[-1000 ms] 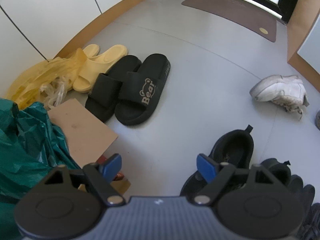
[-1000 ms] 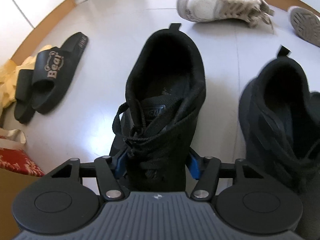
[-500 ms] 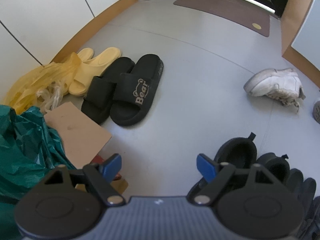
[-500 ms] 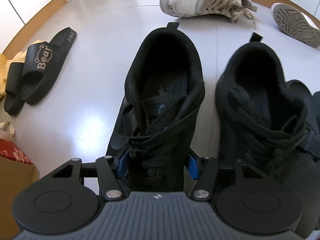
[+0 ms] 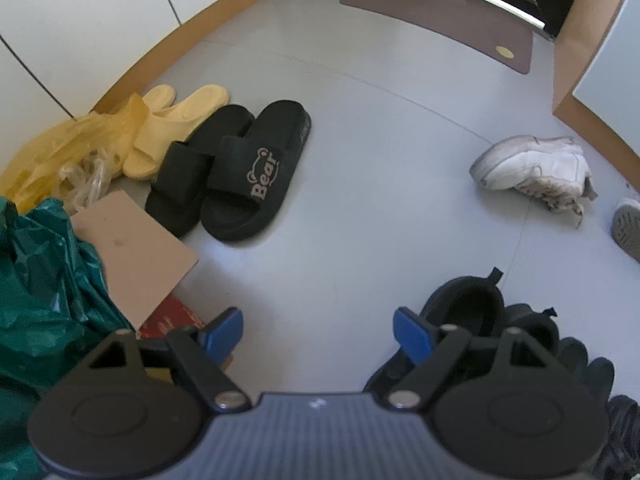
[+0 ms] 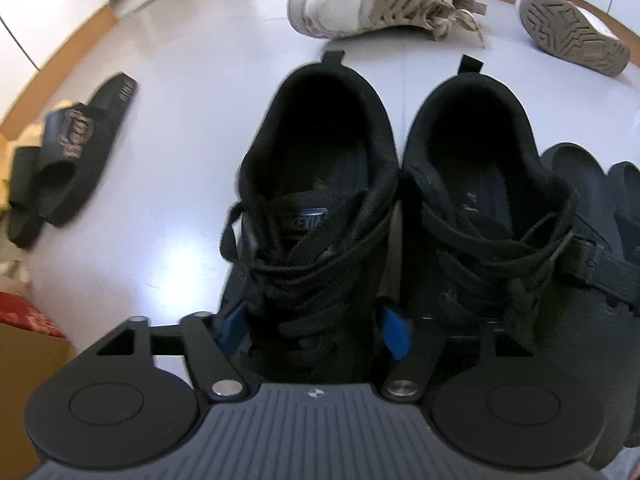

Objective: Organize scattered shoes
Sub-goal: 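Open the right tool and lift it away from the black sneakers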

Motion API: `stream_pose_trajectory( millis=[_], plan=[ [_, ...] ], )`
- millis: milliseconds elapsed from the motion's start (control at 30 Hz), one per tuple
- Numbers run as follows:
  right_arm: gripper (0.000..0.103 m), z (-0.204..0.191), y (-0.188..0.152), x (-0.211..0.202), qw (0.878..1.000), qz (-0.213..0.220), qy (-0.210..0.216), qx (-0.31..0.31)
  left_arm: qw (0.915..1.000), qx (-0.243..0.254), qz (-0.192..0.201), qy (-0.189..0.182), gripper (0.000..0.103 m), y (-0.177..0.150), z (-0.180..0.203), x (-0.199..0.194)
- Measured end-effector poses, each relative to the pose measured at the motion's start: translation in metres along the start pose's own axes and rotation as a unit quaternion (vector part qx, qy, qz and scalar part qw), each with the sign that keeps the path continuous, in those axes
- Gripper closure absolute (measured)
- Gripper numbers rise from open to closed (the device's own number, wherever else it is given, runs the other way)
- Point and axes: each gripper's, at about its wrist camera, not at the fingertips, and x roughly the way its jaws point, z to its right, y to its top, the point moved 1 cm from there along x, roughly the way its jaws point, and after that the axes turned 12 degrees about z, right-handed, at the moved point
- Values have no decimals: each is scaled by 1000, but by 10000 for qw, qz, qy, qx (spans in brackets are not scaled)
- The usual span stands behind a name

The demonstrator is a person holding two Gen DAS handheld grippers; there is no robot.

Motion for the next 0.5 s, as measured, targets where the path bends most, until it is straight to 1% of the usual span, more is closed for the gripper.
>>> stream_pose_trajectory(
  millis=[33, 167, 267, 367, 433, 500],
  plan=[
    [21, 1, -2, -3, 10000, -15, 57, 37, 9999, -73, -34, -69, 19, -1, 0, 0],
    [21, 6, -6, -19, 9995, 3, 189, 233, 9999, 81, 38, 52, 19, -2, 2, 0],
    [21, 7, -4, -40, 9994, 142, 214, 246, 10000, 78, 32, 27, 19, -3, 5, 0],
    [21, 3, 8, -73, 9993, 312, 118, 193, 9998, 121, 43, -130, 19, -2, 13, -3],
    [21, 3, 15, -88, 9991, 380, 112, 152, 9996, 179, 79, -223, 19, -1, 19, -8],
    [21, 5, 23, -101, 9990, 436, 70, 83, 9994, 127, 104, -321, 19, 1, 23, -11]
  ],
)
